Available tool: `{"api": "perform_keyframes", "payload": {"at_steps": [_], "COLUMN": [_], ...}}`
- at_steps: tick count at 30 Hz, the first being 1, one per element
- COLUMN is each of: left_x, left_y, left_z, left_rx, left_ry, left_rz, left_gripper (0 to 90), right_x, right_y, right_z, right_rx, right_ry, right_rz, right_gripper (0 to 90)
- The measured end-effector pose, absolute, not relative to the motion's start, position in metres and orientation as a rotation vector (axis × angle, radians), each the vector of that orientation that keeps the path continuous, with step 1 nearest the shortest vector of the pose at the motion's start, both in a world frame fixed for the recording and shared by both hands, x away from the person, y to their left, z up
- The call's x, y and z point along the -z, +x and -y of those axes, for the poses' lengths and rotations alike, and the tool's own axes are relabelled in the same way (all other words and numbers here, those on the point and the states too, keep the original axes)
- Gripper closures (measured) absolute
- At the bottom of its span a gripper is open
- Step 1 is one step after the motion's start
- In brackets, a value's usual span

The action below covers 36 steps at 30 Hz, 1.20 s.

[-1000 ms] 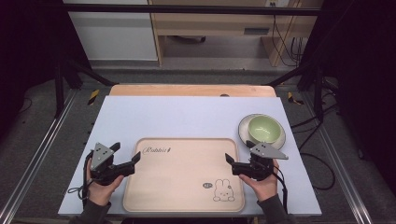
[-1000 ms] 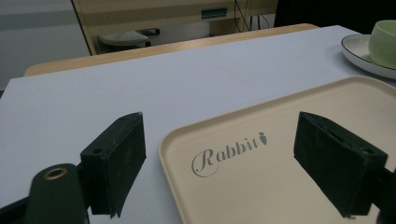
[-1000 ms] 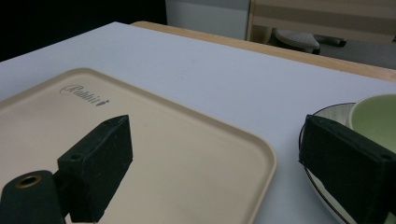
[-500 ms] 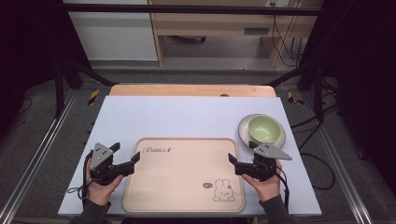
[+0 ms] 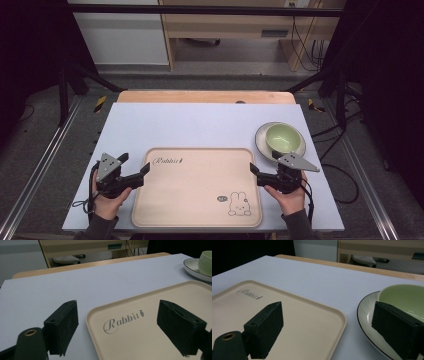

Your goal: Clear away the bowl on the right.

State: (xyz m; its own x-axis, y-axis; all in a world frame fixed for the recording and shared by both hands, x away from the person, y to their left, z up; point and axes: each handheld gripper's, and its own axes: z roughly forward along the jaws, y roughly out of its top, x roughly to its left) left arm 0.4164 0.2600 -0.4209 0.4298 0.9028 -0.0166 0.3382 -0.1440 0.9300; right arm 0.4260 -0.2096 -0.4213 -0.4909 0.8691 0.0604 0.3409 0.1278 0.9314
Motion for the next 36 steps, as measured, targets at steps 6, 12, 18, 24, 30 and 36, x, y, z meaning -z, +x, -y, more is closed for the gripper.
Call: {"api": "perform_keyframes", "payload": {"at_steps": [6, 12, 18, 24, 30, 36], "left_x": [0.422, 0.421, 0.421, 0.423, 0.423, 0.423], "left_y": [0.416, 0.416, 0.416, 0.417, 0.418, 0.418], "left_z": [-0.262, -0.262, -0.263, -0.263, -0.263, -0.264], "left_rx": [-0.723, -0.724, -0.723, -0.719, -0.718, -0.721], "left_ry": [1.701, 1.695, 1.699, 1.705, 1.700, 1.701], "left_rz": [-1.093, -1.090, -1.091, -1.095, -1.099, -1.102], "left_gripper": [17.0, 17.1, 17.2, 17.2, 17.1, 17.3], "right_x": [0.419, 0.416, 0.412, 0.409, 0.406, 0.404], "right_y": [0.426, 0.425, 0.425, 0.426, 0.430, 0.435], "right_z": [0.212, 0.215, 0.223, 0.229, 0.235, 0.243], "right_rx": [-1.343, -1.336, -1.326, -1.312, -1.277, -1.238], "right_ry": [1.176, 1.181, 1.202, 1.223, 1.276, 1.313], "right_rz": [-1.893, -1.877, -1.853, -1.826, -1.810, -1.787], "right_gripper": [10.4, 10.4, 10.4, 11.5, 13.3, 15.1]}}
